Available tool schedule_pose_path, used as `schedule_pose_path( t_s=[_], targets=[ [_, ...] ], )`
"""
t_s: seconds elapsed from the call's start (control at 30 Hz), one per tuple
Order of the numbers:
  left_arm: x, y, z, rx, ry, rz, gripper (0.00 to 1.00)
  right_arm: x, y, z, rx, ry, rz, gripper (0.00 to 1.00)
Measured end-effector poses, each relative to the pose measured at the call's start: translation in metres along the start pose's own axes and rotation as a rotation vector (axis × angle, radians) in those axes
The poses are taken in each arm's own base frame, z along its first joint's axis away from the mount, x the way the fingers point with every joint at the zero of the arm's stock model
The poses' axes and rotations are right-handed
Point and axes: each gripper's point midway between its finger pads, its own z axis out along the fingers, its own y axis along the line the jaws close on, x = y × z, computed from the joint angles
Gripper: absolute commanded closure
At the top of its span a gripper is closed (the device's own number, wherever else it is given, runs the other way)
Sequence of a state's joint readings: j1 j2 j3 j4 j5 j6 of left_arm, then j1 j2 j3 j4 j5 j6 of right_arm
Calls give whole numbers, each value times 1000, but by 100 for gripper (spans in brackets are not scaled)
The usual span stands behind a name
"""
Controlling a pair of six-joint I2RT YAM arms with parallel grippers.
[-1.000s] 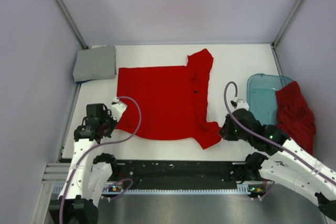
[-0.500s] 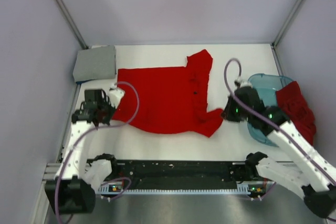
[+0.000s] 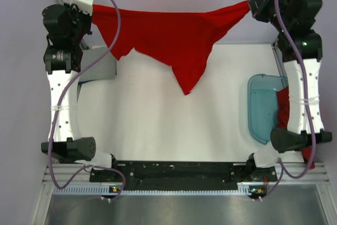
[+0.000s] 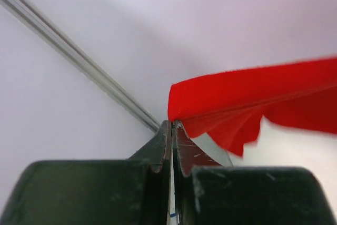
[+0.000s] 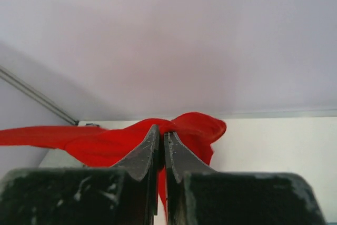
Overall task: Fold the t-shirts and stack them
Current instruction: Flatten out the tshirt, then fold the flattened tshirt in 1/3 of the way
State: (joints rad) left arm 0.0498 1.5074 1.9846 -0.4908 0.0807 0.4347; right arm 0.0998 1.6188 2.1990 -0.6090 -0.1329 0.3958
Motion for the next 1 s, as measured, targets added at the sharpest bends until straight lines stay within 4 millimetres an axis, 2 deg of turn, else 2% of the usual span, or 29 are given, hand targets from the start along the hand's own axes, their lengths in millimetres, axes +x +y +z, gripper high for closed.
schedule_pose_path(
  t_s=[0.07, 0.13, 0.2, 0.3, 0.37, 0.47, 0.5, 0.6, 0.67, 0.73, 0.8, 0.87, 0.93, 1.0],
  targets=[
    [-9, -1, -9, 12, -28, 2, 100, -14, 7, -26, -14, -40, -29, 100],
    [-5, -9, -16, 41, -30, 6, 100, -11, 13, -60, -31, -48, -50, 100],
    [11, -20, -23, 72, 0, 9, 100, 6, 14, -96, -41, -27, -62, 100],
    [55, -44, -40, 128, 86, 23, 100, 56, 7, -142, -53, 52, -51, 100],
    [92, -61, -59, 163, 153, 42, 100, 110, 0, -171, -66, 152, -14, 100],
    [160, -93, -103, 232, 272, 92, 100, 204, -11, -206, -76, 357, 77, 100],
    [185, -104, -118, 256, 311, 111, 100, 231, -13, -214, -77, 425, 102, 100],
    [260, -137, -156, 328, 450, 151, 100, 329, -25, -252, -39, 711, 194, 100],
    [316, -160, -184, 389, 582, 158, 100, 379, -31, -280, -6, 877, 245, 100],
    [365, -179, -211, 450, 717, 160, 100, 414, -35, -307, 27, 1005, 277, 100],
    [399, -193, -239, 491, 822, 160, 100, 434, -38, -326, 52, 1094, 290, 100],
    [414, -197, -258, 504, 876, 160, 100, 440, -38, -336, 70, 1137, 301, 100],
    [416, -195, -266, 487, 894, 167, 100, 441, -38, -338, 81, 1145, 308, 100],
    [413, -189, -266, 456, 888, 174, 100, 441, -40, -336, 97, 1139, 299, 100]
  ],
)
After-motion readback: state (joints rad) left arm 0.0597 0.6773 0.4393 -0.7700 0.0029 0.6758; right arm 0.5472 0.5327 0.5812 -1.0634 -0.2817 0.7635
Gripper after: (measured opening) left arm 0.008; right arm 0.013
